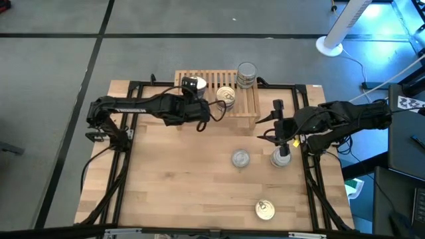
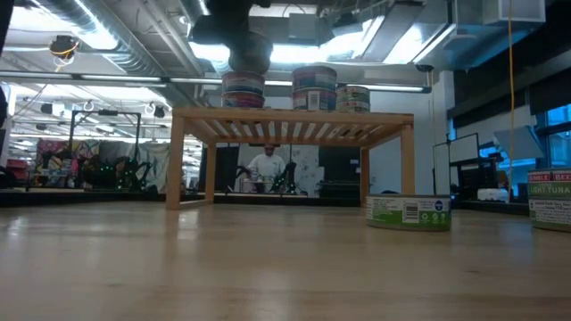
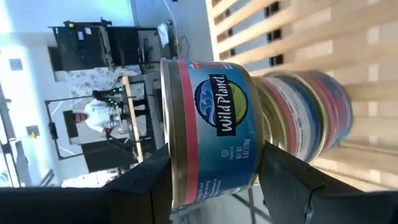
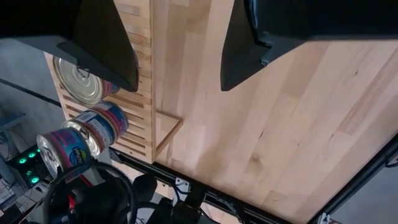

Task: Stack canned seafood by type on shelf
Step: Stack the blue tuna can on top of the blue tuna can on the shelf

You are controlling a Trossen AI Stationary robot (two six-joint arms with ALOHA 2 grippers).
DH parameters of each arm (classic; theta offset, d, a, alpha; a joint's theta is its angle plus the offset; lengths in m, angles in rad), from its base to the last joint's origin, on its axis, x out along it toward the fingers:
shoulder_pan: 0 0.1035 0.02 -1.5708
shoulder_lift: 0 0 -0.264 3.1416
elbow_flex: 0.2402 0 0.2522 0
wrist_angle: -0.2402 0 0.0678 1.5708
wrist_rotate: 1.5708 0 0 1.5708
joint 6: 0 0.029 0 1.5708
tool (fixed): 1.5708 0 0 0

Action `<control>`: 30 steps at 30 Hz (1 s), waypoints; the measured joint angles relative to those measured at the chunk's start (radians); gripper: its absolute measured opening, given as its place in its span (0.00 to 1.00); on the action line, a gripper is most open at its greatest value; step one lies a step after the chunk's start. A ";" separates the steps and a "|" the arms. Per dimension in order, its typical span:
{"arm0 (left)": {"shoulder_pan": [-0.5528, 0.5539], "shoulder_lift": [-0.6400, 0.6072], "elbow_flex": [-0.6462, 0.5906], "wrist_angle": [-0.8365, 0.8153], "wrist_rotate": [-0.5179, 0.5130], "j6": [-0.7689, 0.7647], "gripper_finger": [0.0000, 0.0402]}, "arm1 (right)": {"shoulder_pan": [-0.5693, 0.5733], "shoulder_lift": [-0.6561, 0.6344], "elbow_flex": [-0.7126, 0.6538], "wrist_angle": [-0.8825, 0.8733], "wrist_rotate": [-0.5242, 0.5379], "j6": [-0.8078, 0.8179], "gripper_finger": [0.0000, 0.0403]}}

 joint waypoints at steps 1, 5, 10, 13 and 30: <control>0.001 0.001 0.000 -0.023 0.000 -0.003 0.46 | 0.000 0.000 0.000 -0.002 0.000 0.001 0.57; 0.006 0.001 0.000 -0.092 0.007 -0.035 0.46 | 0.000 0.000 0.000 -0.014 0.000 0.003 0.57; 0.017 0.001 0.000 -0.115 0.030 -0.058 0.47 | 0.000 0.000 0.000 -0.022 0.000 0.003 0.57; 0.028 0.001 0.000 -0.112 0.029 -0.058 0.51 | 0.000 0.000 0.000 -0.022 0.000 0.003 0.57; 0.043 0.000 0.000 -0.110 0.038 -0.102 0.55 | 0.000 0.000 0.000 -0.022 0.000 0.003 0.57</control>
